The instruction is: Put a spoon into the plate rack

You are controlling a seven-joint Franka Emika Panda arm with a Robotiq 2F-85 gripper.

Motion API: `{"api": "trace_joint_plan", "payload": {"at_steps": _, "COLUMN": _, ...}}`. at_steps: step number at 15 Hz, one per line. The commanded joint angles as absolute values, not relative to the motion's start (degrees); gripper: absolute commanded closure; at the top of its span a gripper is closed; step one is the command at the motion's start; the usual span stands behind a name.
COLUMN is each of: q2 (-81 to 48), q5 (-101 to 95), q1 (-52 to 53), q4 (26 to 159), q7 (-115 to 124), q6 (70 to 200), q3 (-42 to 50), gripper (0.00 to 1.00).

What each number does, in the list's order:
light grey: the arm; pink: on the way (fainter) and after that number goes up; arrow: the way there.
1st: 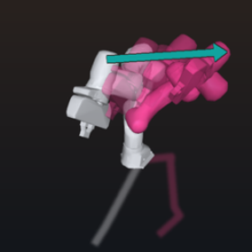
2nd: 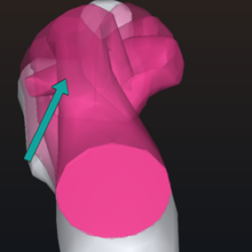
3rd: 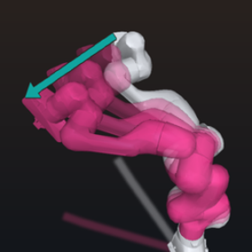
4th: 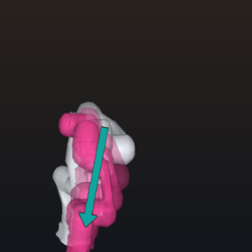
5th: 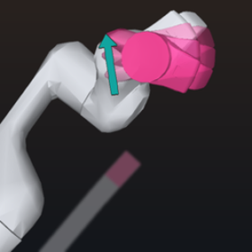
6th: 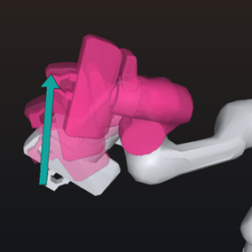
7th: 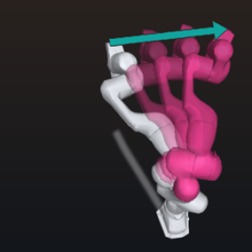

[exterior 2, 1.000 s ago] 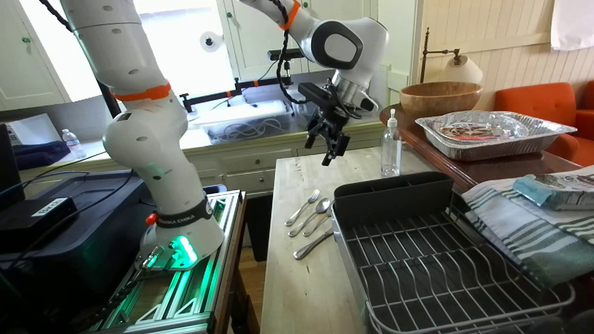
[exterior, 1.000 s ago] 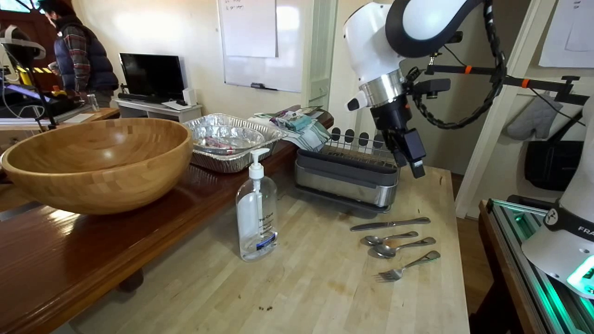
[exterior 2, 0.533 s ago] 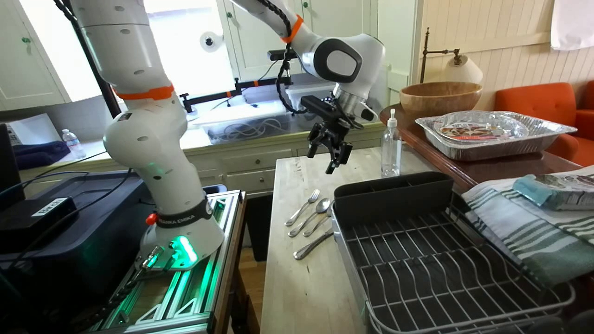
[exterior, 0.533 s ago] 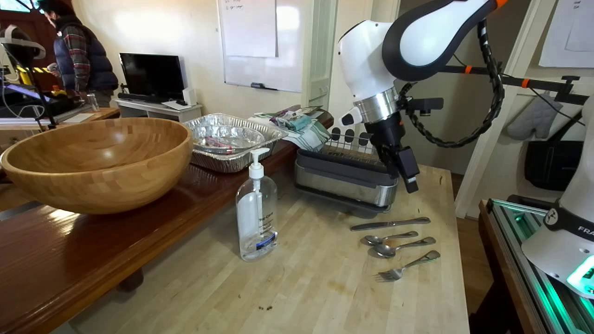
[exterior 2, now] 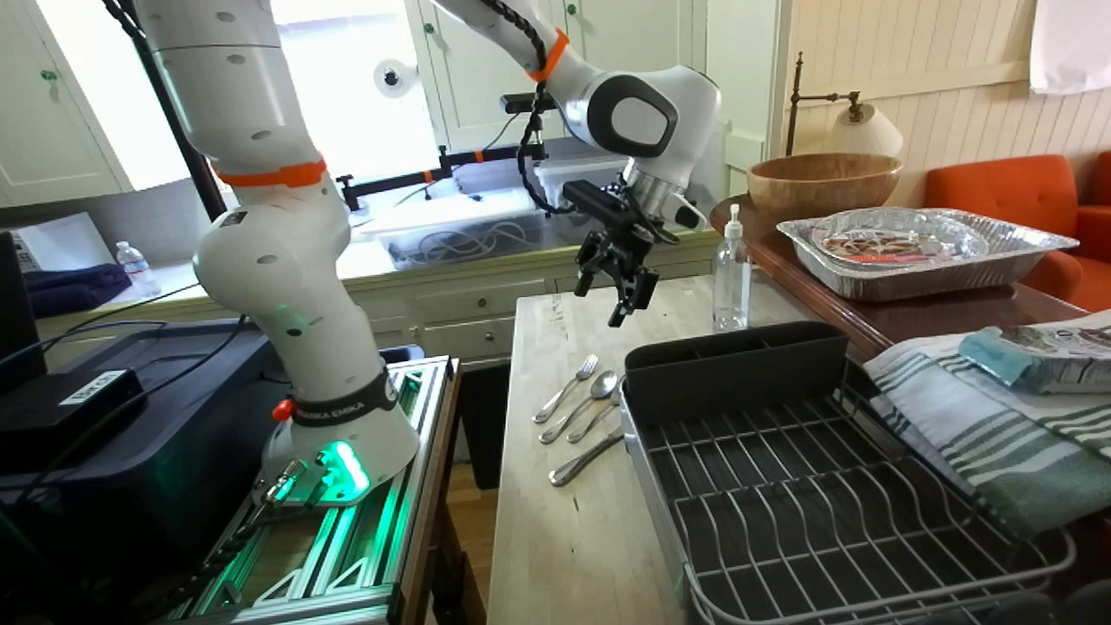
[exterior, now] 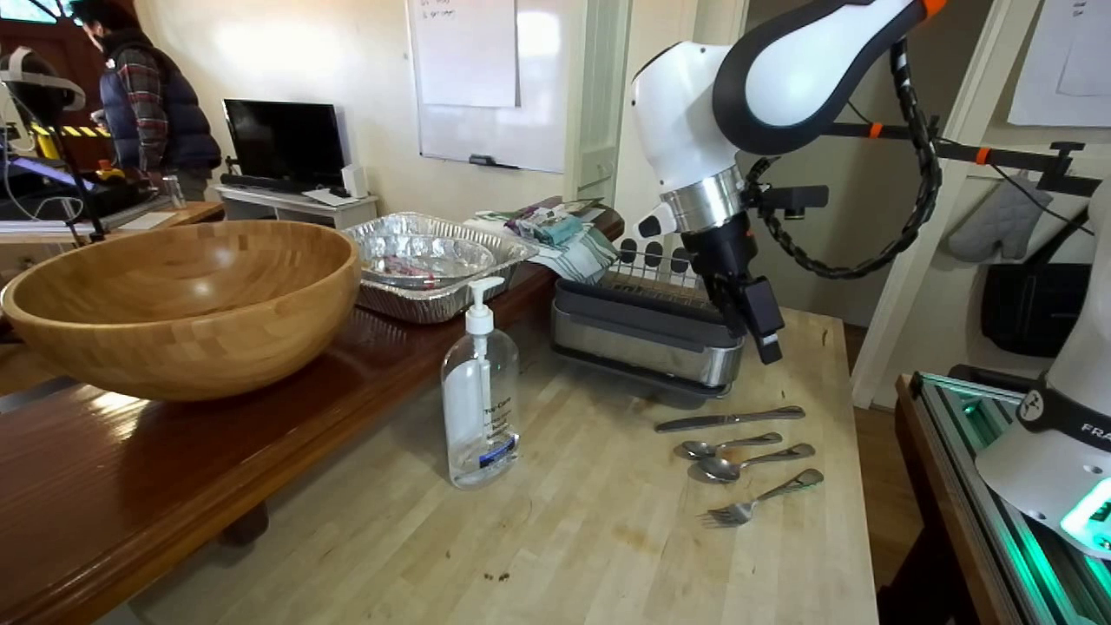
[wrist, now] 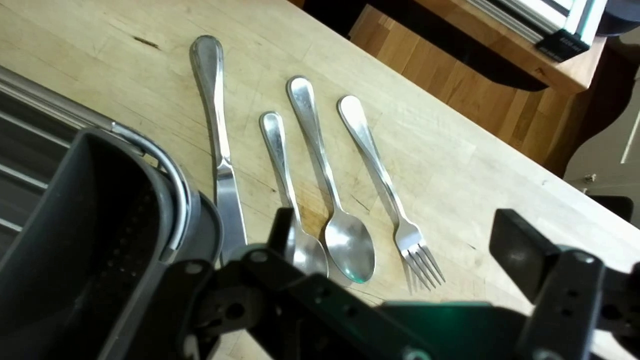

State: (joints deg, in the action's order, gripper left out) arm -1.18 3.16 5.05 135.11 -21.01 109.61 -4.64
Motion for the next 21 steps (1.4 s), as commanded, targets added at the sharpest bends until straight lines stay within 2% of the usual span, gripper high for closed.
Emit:
{"api": "trace_joint_plan", "payload": {"at_steps": 1, "q2": -2.23, "q5": 4.67, "q1": 5.48, "q4": 136.97, "q7": -19.06, "q6": 113.4, "q3": -5.46, "gripper": 0.0}}
{"api": "trace_joint_plan", "payload": {"at_steps": 21, "q2": -6.74, "q5": -0.72, "q1": 7.62, "q4": 147.73, "q7": -15.86, "q6": 139.93, "q3": -9.05, "gripper": 0.0}}
